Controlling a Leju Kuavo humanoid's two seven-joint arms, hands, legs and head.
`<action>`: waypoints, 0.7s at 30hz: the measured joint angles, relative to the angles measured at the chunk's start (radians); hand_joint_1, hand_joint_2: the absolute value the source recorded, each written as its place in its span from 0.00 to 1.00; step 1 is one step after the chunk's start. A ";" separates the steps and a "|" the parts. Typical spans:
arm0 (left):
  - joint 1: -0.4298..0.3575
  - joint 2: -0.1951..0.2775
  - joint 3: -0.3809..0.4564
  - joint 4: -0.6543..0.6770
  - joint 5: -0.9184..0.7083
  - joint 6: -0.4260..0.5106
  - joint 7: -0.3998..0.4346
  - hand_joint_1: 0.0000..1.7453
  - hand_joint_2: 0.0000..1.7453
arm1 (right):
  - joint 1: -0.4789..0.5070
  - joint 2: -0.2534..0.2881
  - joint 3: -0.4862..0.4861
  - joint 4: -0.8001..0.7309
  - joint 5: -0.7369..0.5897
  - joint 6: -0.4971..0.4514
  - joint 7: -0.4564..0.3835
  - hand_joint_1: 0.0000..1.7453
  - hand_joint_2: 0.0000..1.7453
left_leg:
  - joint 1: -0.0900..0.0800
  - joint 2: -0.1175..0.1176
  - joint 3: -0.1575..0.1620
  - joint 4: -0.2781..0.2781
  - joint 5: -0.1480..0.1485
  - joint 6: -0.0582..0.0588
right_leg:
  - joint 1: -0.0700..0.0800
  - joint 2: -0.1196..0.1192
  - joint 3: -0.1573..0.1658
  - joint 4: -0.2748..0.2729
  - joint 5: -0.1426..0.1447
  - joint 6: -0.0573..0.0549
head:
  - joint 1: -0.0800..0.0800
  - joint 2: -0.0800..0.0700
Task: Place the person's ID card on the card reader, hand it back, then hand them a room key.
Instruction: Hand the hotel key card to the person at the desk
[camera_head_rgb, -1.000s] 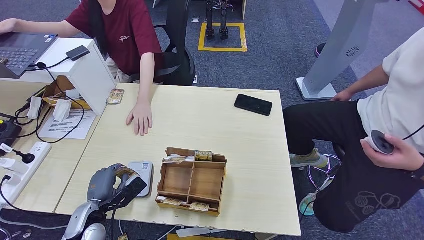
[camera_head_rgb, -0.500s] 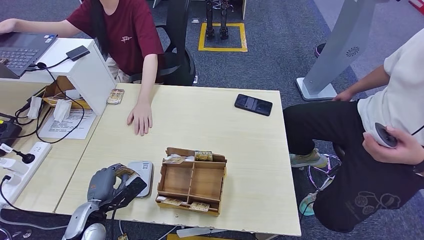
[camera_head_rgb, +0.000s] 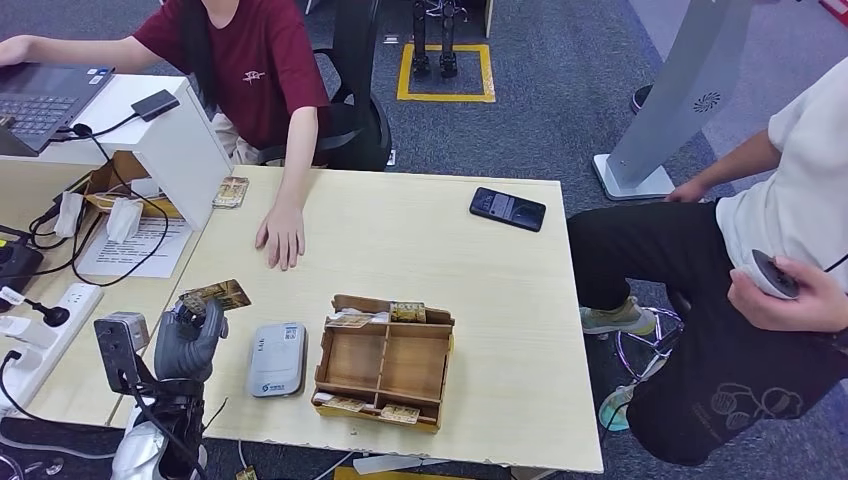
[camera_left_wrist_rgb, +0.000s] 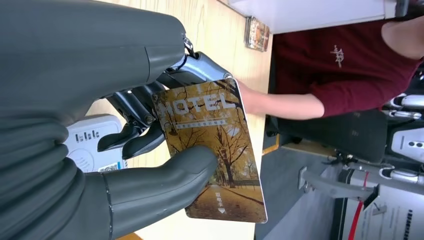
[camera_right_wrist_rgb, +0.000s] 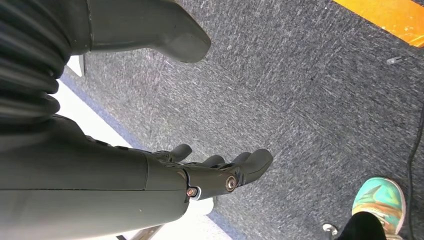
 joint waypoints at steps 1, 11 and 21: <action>0.000 -0.001 0.002 -0.001 -0.012 0.001 -0.001 1.00 1.00 | 0.000 0.000 0.001 0.000 0.000 0.000 0.000 0.00 1.00 | 0.000 0.000 0.000 0.000 0.000 0.000 | 0.000 0.000 0.000 0.000 0.000 0.000 | 0.000 0.000; -0.030 -0.006 0.017 -0.003 -0.040 0.070 -0.051 1.00 1.00 | -0.001 0.000 0.008 0.000 0.000 0.000 0.000 0.00 1.00 | 0.000 0.000 0.000 0.000 0.000 0.000 | 0.000 0.000 0.000 0.000 0.000 0.000 | 0.000 0.000; -0.060 -0.006 0.018 -0.003 -0.040 0.076 -0.052 1.00 1.00 | -0.001 0.000 0.013 0.000 0.000 0.000 0.000 0.00 1.00 | 0.000 0.000 -0.001 0.000 0.000 0.000 | 0.000 0.000 -0.001 0.000 0.000 0.000 | 0.000 0.000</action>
